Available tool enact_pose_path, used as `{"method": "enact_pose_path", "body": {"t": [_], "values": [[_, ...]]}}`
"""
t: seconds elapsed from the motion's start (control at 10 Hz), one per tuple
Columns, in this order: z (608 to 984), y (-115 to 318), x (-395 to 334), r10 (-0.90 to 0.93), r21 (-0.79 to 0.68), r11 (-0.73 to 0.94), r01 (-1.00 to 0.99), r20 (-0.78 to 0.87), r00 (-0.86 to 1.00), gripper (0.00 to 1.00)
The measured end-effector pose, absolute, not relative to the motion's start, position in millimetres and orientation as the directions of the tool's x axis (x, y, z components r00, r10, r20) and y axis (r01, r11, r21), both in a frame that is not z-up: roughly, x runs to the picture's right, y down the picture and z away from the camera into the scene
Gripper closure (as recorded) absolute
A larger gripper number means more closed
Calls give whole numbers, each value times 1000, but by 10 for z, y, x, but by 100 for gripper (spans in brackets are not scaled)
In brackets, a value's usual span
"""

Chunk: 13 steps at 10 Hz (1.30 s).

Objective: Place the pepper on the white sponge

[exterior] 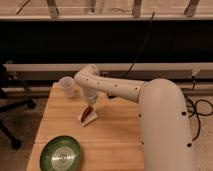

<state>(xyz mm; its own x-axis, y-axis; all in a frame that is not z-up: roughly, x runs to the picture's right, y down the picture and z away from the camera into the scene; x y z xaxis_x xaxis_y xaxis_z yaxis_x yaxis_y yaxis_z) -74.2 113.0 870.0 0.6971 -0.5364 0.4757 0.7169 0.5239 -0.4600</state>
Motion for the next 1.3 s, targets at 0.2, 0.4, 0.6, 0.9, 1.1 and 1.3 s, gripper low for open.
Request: {"method": "enact_pose_path", "body": {"t": [0.2, 0.4, 0.6, 0.9, 1.1, 1.3], "values": [[8698, 1141, -769, -527, -448, 526, 723, 496, 690, 43], [8694, 1150, -777, -514, -440, 529, 726, 514, 686, 23], [8701, 1167, -788, -504, -435, 531, 727, 527, 684, 20], [8722, 1196, -799, -495, -434, 531, 728, 539, 682, 20], [8729, 1195, -793, -494, -434, 531, 728, 539, 682, 20], [8727, 1190, -780, -495, -434, 531, 727, 538, 683, 20]]}}
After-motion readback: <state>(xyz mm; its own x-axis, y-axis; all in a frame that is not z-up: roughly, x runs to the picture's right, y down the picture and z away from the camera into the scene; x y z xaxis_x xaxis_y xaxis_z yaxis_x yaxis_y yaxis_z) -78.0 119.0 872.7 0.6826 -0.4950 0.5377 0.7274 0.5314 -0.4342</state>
